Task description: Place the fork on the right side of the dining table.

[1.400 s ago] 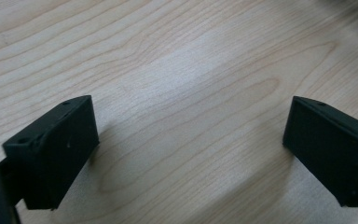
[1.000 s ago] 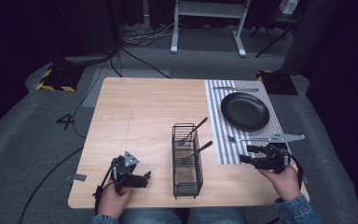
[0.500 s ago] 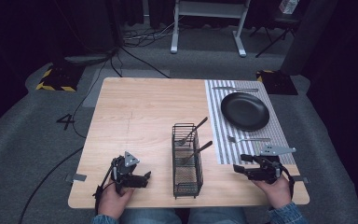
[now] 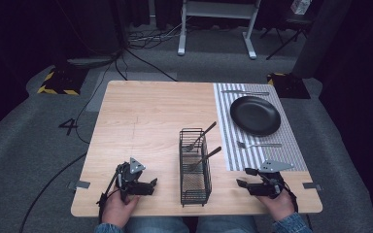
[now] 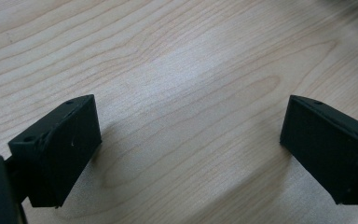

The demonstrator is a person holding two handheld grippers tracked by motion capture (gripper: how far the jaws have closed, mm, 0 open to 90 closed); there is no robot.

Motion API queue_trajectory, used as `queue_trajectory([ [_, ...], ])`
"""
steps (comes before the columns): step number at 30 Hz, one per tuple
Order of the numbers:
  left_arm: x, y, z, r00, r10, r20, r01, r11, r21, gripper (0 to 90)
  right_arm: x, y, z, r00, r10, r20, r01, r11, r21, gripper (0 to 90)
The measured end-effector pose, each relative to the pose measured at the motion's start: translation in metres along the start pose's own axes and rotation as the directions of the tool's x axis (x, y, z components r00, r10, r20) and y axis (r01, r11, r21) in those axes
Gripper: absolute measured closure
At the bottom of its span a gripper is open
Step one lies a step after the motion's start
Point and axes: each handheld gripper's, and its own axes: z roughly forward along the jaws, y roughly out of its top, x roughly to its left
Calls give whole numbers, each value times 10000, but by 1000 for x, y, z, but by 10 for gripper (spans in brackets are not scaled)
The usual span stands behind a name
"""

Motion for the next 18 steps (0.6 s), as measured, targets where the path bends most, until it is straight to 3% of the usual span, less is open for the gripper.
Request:
queue_trajectory([
  [10, 0, 0, 0, 10000, 5, -7, -5, 10000, -2, 51, 2, -7, 10, 9991, -348, 233, 337, 9985, 441, 346],
  [15, 0, 0, 0, 10000, -7, -2, 7, 10000, -3, 52, 4, -10, 13, 9952, -939, 259, 929, 9950, 354, 260],
  [18, 0, 0, 0, 10000, -10, -2, 10, 10000, -6, 51, 5, -9, 15, 9952, -901, 370, 882, 9948, 511, 161],
])
